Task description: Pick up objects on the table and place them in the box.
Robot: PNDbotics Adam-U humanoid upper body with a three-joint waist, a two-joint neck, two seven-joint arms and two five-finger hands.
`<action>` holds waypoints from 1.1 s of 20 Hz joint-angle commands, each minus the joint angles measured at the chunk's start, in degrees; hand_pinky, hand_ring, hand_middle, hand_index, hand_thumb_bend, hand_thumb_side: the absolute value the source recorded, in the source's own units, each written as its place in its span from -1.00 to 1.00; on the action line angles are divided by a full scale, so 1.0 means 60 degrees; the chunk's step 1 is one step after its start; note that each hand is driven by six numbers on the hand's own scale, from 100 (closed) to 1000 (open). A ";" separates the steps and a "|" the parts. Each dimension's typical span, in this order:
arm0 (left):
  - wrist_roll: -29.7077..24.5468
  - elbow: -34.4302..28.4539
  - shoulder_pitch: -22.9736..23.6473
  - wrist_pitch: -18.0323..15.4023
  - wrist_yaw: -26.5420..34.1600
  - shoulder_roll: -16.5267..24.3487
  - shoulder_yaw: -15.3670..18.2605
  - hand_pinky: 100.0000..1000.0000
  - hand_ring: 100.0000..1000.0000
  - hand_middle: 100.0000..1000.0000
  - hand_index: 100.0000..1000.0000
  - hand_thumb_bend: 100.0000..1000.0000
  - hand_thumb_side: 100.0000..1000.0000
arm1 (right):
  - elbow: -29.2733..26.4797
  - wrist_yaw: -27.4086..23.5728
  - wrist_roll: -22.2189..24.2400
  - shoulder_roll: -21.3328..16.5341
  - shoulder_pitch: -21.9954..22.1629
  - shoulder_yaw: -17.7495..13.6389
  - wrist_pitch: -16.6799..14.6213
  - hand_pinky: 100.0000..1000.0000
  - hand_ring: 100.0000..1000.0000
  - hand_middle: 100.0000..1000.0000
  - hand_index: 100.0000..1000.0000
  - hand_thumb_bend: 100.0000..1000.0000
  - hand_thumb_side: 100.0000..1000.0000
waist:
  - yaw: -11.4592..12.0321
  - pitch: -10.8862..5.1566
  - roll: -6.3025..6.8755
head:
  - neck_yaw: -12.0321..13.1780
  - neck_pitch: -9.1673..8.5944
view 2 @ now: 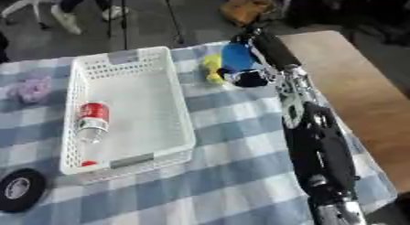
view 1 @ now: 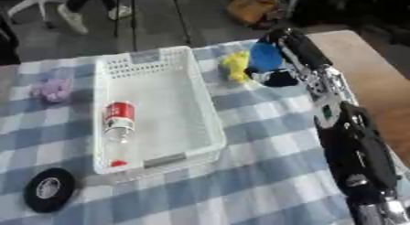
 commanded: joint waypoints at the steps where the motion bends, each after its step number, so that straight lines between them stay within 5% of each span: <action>1: -0.0011 -0.0114 -0.0068 -0.0015 0.0011 0.0235 0.0024 -0.25 0.91 0.74 0.68 -0.04 0.88 | -0.0482 -0.0612 -0.0109 0.0040 -0.0341 0.0523 -0.0206 -0.63 -0.40 -0.18 0.32 -0.10 -0.65 | 0.0032 -0.0871 -0.0005 | -0.0060 -0.0041; 9: -0.0041 -0.0104 -0.0082 -0.0019 0.0021 0.0229 -0.0006 -0.25 0.91 0.74 0.68 -0.04 0.88 | -0.0085 -0.1152 0.0366 0.0365 -0.0630 0.1695 -0.0923 -0.63 -0.40 -0.18 0.32 -0.12 -0.59 | 0.0058 -0.0874 0.0000 | -0.0092 -0.0036; 15: -0.0050 -0.0102 -0.0087 -0.0020 0.0023 0.0223 -0.0015 -0.25 0.91 0.74 0.68 -0.04 0.88 | 0.0318 -0.1175 0.0648 0.0590 -0.0727 0.2080 -0.1325 -0.62 -0.40 -0.18 0.34 -0.20 -0.52 | 0.0078 -0.0875 0.0004 | -0.0106 -0.0052; 16: -0.0052 -0.0103 -0.0092 -0.0021 0.0023 0.0224 -0.0017 -0.25 0.91 0.74 0.68 -0.04 0.88 | 0.0391 -0.1142 0.0725 0.0611 -0.0721 0.2160 -0.1426 -0.47 -0.30 -0.09 0.44 -0.24 -0.30 | 0.0089 -0.0872 0.0000 | -0.0109 -0.0059; 17: -0.0053 -0.0104 -0.0098 -0.0022 0.0024 0.0225 -0.0018 -0.25 0.91 0.74 0.68 -0.04 0.88 | 0.0518 -0.1069 0.0911 0.0641 -0.0703 0.2292 -0.1629 -0.47 -0.30 -0.09 0.44 -0.24 -0.30 | 0.0098 -0.0868 -0.0002 | -0.0103 -0.0068; 18: -0.0052 -0.0104 -0.0100 -0.0021 0.0024 0.0226 -0.0017 -0.25 0.91 0.74 0.68 -0.04 0.88 | 0.0621 -0.1005 0.1086 0.0655 -0.0692 0.2361 -0.1809 -0.11 -0.07 0.14 0.64 -0.23 -0.02 | 0.0104 -0.0866 -0.0005 | -0.0098 -0.0071; 19: -0.0050 -0.0104 -0.0101 -0.0021 0.0025 0.0227 -0.0017 -0.25 0.91 0.74 0.68 -0.04 0.88 | 0.0721 -0.0911 0.1344 0.0662 -0.0675 0.2426 -0.2014 -0.11 -0.07 0.14 0.64 -0.23 -0.02 | 0.0109 -0.0864 -0.0007 | -0.0092 -0.0071; 20: -0.0050 -0.0104 -0.0102 -0.0020 0.0025 0.0226 -0.0017 -0.25 0.91 0.74 0.68 -0.04 0.88 | 0.0798 -0.0848 0.1596 0.0669 -0.0659 0.2457 -0.2202 0.19 0.17 0.35 0.75 -0.21 0.19 | 0.0114 -0.0862 -0.0011 | -0.0087 -0.0071; 22: -0.0051 -0.0103 -0.0102 -0.0018 0.0024 0.0221 -0.0019 -0.25 0.91 0.74 0.68 -0.04 0.88 | 0.0902 -0.0812 0.2070 0.0674 -0.0633 0.2459 -0.2531 0.27 0.25 0.41 0.78 -0.20 0.24 | 0.0118 -0.0862 -0.0017 | -0.0073 -0.0065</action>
